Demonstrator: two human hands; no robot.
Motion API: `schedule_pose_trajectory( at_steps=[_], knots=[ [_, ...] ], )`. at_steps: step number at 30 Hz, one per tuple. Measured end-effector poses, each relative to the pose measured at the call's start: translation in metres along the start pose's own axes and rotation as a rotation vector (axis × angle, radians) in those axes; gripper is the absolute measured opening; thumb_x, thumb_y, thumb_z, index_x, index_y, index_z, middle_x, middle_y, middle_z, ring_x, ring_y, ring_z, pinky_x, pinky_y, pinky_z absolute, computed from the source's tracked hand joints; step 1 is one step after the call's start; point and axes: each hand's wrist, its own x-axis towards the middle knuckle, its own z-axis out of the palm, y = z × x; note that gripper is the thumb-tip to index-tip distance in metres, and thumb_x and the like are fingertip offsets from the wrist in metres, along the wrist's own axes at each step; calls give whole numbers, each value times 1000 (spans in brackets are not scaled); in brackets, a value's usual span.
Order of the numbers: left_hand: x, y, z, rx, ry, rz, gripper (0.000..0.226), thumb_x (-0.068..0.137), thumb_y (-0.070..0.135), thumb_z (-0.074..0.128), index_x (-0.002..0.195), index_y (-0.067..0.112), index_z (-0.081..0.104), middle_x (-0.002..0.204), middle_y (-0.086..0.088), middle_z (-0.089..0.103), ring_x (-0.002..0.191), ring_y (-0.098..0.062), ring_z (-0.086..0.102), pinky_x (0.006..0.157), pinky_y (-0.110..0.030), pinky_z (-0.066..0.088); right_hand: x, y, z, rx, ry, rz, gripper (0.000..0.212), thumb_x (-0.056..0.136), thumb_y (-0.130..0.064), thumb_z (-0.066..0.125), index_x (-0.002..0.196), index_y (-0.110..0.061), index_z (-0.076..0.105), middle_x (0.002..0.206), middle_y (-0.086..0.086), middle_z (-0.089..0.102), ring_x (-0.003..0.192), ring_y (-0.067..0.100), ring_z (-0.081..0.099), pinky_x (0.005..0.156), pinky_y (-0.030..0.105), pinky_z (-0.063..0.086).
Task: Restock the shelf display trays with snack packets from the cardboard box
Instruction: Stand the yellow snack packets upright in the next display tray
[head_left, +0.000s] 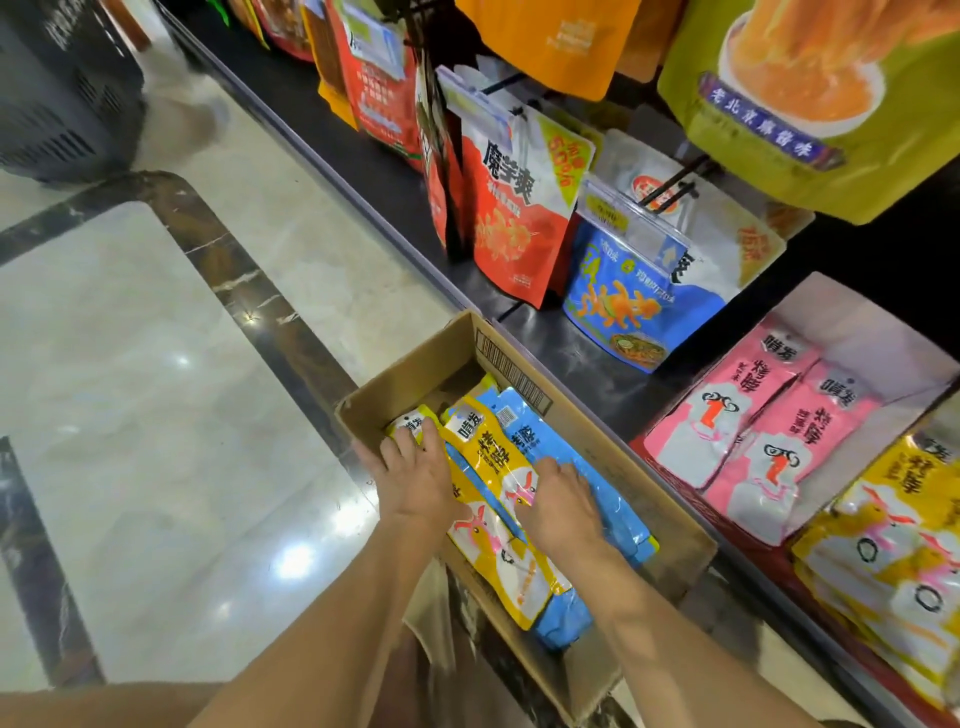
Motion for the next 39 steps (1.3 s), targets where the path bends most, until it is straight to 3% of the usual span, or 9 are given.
schedule_pose_trajectory(
  at_steps=[2,6,10,13,16,21,27,30,39],
  knots=[
    [1,3,0,-33,12,22,133,61,70,78,156,15,2,141,-16,31,128,-31,44,118,-62,1,-1,3,-1,67,-39,32,44,93,-27,64,133,-18,49,131,10,50,127,30,47,102,38,43],
    [-1,10,5,-337,68,81,116,74,24,84,156,16,2,143,-17,23,126,-29,46,111,-35,36,-4,11,-2,175,-34,63,34,88,-27,67,120,-22,58,117,7,54,114,29,55,90,35,49],
    [-5,14,3,-837,39,-58,96,81,-8,64,157,17,12,147,-14,25,118,-31,55,96,-36,50,-10,19,-6,323,-21,87,26,86,-26,69,111,-25,62,109,2,60,103,26,60,85,34,52],
    [-4,15,0,-1090,-28,-231,62,81,-1,66,139,10,46,116,-12,62,91,-28,63,67,-30,49,-18,28,-15,504,-4,89,11,87,-20,69,93,-23,60,87,-5,66,79,15,62,67,27,50],
    [-13,20,-8,-1298,-120,-290,16,83,1,67,89,13,60,79,-10,59,65,-22,51,61,-27,39,-27,36,-25,620,33,83,11,87,-16,69,93,-16,60,80,-6,62,68,10,57,55,19,41],
    [-31,35,-25,-1604,-231,-286,10,98,13,60,99,23,58,96,-16,71,80,-32,69,78,-56,59,-41,47,-43,769,88,48,14,85,-13,72,98,-16,67,88,-4,71,77,12,65,57,13,45],
    [-47,56,-48,-1586,-123,-123,7,101,28,54,100,22,57,82,-4,59,70,-17,54,63,-30,45,-64,65,-71,963,205,22,16,85,-10,74,96,-20,69,88,-3,75,74,9,68,64,21,52],
    [-51,67,-63,-1599,-125,-73,24,97,37,56,84,17,60,78,-10,58,72,-24,53,66,-32,43,-77,79,-83,1082,250,36,18,86,-10,75,100,-19,70,93,0,77,83,16,73,68,24,56],
    [-60,135,-81,-1547,-119,172,28,89,42,55,104,20,64,102,-12,72,96,-29,70,90,-52,56,-121,140,-110,1342,390,108,22,88,-15,75,108,-22,72,98,0,78,89,20,75,74,33,60]
  ],
)
